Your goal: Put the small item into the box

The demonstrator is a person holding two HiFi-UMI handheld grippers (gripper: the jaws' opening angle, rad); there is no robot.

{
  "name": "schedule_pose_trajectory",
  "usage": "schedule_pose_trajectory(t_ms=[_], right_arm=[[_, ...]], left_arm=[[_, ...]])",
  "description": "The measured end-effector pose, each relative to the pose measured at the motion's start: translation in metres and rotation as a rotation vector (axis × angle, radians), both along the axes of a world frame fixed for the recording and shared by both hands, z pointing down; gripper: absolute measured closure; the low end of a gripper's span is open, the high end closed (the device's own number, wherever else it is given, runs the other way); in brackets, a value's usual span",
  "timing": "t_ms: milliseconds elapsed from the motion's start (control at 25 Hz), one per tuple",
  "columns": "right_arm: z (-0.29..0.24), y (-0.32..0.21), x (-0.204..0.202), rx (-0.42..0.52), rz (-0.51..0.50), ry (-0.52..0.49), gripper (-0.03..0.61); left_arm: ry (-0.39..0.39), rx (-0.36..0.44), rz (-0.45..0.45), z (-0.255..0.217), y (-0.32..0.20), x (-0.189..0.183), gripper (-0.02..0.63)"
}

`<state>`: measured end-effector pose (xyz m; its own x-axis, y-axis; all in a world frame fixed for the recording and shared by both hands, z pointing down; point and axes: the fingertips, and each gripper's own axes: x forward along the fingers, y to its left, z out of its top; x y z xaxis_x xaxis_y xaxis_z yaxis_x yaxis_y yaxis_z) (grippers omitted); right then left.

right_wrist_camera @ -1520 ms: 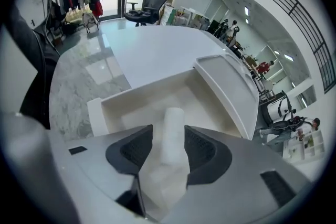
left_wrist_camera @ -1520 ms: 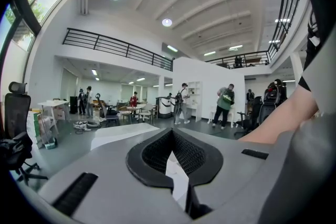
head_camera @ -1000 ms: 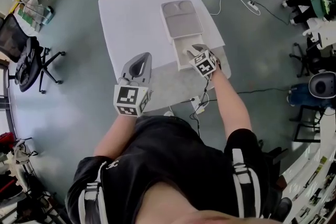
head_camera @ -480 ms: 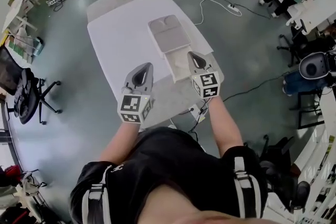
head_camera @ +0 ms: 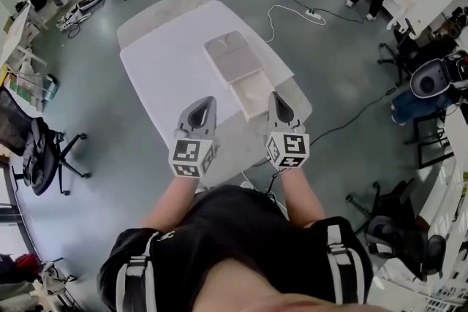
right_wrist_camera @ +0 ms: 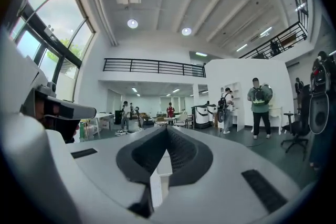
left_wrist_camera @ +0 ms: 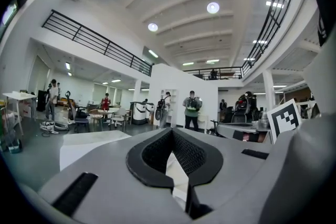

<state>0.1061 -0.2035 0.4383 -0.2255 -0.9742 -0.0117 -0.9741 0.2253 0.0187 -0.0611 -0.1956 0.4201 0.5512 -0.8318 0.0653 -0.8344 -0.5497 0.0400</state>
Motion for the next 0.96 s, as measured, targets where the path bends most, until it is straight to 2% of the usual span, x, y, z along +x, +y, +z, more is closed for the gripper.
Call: schedule_pose_trajectory(t_ms=[320,640,960], right_arm=[[-0.006,0.022,-0.009,0.021,0.000,-0.033,0.568],[-0.011,0.025,-0.036,0.041,-0.024,-0.038,0.568],[-0.011,0.023,-0.051,0.030,-0.051,-0.033,0.567]], left_arm=[[-0.003,-0.005,0.036,0.001,0.010,0.002,0.609],[0.004,-0.001,0.019,0.000,0.015,-0.023,0.609],[0.006,-0.005,0.006,-0.002,0.018,-0.032,0.609]])
